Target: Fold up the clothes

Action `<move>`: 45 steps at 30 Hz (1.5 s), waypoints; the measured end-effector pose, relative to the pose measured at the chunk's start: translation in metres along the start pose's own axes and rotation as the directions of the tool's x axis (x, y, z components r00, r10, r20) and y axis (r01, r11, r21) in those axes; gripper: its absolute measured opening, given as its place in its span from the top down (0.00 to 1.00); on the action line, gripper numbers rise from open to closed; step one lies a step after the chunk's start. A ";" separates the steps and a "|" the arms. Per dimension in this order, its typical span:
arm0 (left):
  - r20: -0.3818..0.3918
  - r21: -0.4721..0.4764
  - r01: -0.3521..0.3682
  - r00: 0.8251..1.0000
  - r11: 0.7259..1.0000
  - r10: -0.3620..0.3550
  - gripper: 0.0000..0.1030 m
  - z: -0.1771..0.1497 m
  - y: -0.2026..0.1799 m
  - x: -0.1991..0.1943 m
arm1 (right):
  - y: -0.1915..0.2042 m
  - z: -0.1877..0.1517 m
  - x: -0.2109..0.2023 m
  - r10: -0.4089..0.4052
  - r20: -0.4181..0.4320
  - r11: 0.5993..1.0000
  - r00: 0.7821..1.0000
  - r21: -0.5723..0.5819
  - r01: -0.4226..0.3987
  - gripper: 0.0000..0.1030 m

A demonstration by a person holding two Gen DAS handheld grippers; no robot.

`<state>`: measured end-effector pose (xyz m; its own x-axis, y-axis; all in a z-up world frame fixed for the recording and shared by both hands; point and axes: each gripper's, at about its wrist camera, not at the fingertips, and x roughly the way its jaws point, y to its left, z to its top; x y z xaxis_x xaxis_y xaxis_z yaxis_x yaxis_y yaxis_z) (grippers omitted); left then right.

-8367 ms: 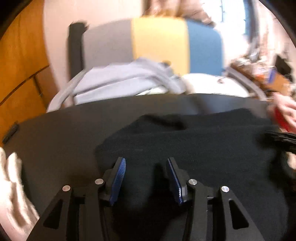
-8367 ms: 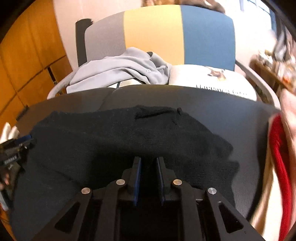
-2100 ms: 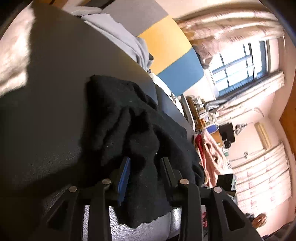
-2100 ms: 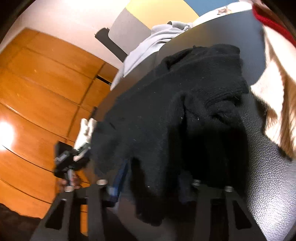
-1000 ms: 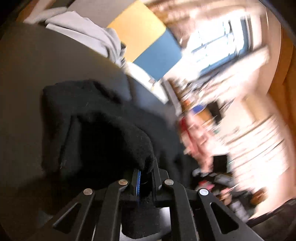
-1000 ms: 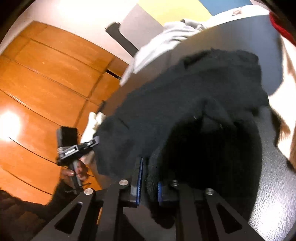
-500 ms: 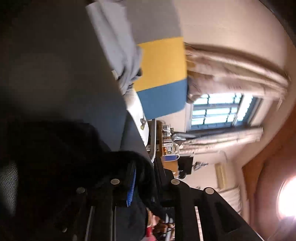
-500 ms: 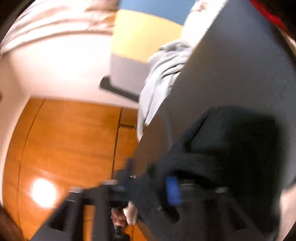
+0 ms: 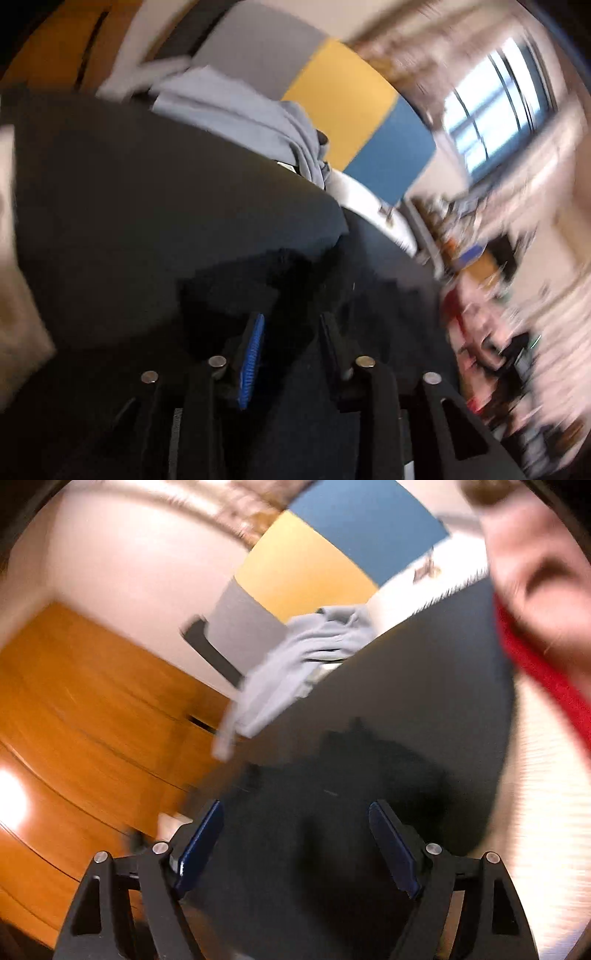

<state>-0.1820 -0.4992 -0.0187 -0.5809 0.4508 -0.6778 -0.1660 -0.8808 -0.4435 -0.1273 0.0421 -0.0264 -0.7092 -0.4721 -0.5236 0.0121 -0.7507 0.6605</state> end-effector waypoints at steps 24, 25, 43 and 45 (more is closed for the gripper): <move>-0.090 -0.299 0.186 0.971 0.936 -0.221 0.96 0.002 0.053 0.076 | 0.032 -0.014 0.046 -0.505 -0.036 0.769 0.862 -0.473 0.431 0.91; -0.118 -0.326 0.132 0.977 0.936 -0.179 0.91 -0.003 0.063 0.082 | 0.022 -0.014 0.046 -0.516 -0.054 0.777 0.855 -0.449 0.441 0.91; -0.168 -0.023 0.005 0.986 1.000 -0.009 0.59 -0.084 0.033 0.057 | 0.050 -0.077 -0.025 -0.292 -0.051 0.871 0.955 -0.426 0.243 0.45; -0.188 -0.012 -0.031 0.982 0.999 0.029 0.64 -0.091 0.033 0.056 | 0.054 -0.097 -0.020 -0.279 -0.112 0.874 0.954 -0.440 0.204 0.45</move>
<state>-0.1477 -0.4904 -0.1244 -0.4248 0.4446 -0.7886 -0.1383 -0.8927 -0.4289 -0.0443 -0.0344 -0.0325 -0.6009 -0.2924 -0.7439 0.1761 -0.9562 0.2337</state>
